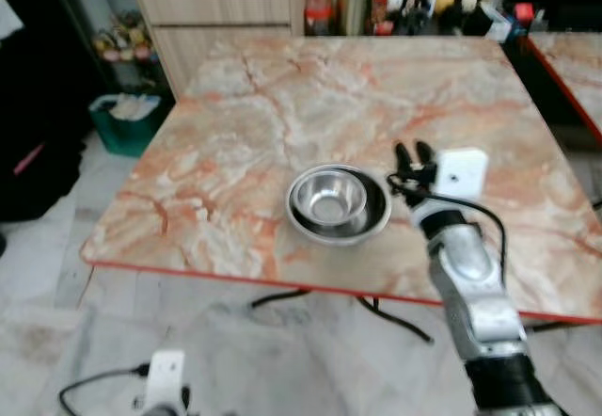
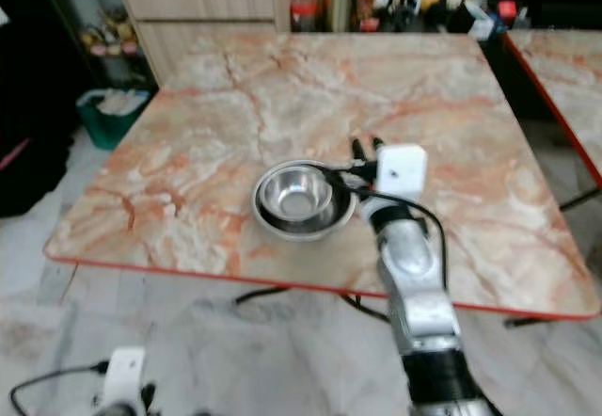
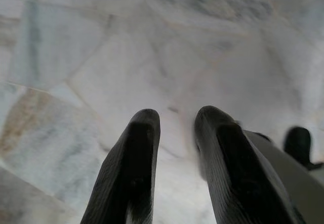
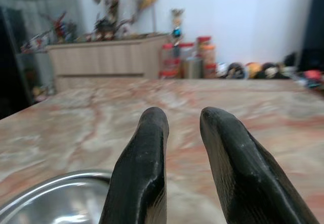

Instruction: Setting the table

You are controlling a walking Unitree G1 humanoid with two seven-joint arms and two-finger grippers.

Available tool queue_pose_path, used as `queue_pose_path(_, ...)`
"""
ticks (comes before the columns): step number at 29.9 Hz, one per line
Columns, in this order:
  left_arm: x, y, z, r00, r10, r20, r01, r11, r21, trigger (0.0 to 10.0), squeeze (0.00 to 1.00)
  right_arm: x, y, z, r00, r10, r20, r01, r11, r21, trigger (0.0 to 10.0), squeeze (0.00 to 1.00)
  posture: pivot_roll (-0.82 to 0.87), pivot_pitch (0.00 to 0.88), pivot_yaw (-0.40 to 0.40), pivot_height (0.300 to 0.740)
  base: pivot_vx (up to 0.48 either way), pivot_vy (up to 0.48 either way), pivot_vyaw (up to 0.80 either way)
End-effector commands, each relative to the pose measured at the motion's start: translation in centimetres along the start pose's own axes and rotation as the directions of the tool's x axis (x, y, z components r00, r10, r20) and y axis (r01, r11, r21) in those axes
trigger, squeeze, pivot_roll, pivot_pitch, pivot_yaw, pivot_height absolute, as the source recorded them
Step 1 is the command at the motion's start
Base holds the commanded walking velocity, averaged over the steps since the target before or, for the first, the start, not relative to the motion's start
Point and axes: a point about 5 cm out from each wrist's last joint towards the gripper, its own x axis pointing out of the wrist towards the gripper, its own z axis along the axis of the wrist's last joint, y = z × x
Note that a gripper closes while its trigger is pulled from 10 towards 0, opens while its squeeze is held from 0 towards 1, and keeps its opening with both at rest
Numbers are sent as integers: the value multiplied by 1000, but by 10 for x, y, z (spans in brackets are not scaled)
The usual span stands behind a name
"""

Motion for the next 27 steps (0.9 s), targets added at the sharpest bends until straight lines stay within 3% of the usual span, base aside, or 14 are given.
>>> queue_pose_path(1, -1, 10, -1, 1000, 23, 0, -23, 1000, 13, 10000, 0, -1, 7, 3, 1000, 19, 18, -19, 1000, 2, 10000, 0, -54, 84, 41, 740, 0, -364, 0)
queue_pose_path(20, 0, 9, 2, 1000, 19, 14, -19, 1000, 16, 10000, 0, -30, -7, -29, 998, -20, -58, 18, 999, -29, 10000, 0, -55, 85, 34, 740, 0, -367, 0)
queue_pose_path(27, 0, 8, 4, 999, 29, 18, -29, 1000, 0, 10000, 0, -47, -14, -67, 981, -53, -188, 47, 998, -38, 10000, 0, -62, 105, 31, 740, 0, -362, 0)
